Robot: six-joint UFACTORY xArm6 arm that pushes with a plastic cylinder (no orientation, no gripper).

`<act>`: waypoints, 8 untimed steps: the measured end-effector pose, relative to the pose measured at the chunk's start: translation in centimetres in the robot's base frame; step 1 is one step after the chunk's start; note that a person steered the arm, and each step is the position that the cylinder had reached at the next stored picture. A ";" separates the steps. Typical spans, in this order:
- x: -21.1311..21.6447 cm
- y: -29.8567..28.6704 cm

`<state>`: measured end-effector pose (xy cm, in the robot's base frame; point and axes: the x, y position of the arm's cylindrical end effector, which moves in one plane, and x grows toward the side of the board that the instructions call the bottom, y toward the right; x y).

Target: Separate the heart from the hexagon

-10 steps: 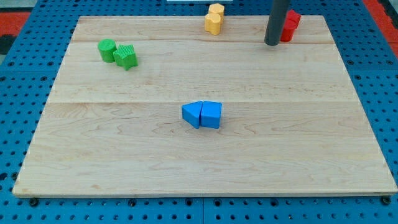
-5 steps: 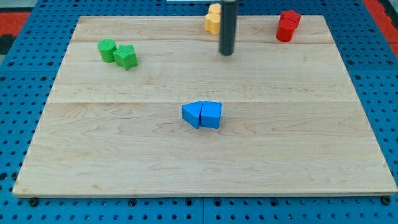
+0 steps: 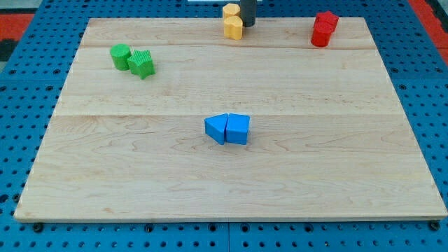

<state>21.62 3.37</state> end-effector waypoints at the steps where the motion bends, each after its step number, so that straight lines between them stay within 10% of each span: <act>1: 2.4 -3.1; 3: -2.0 5.0; 8: 3.3 -5.4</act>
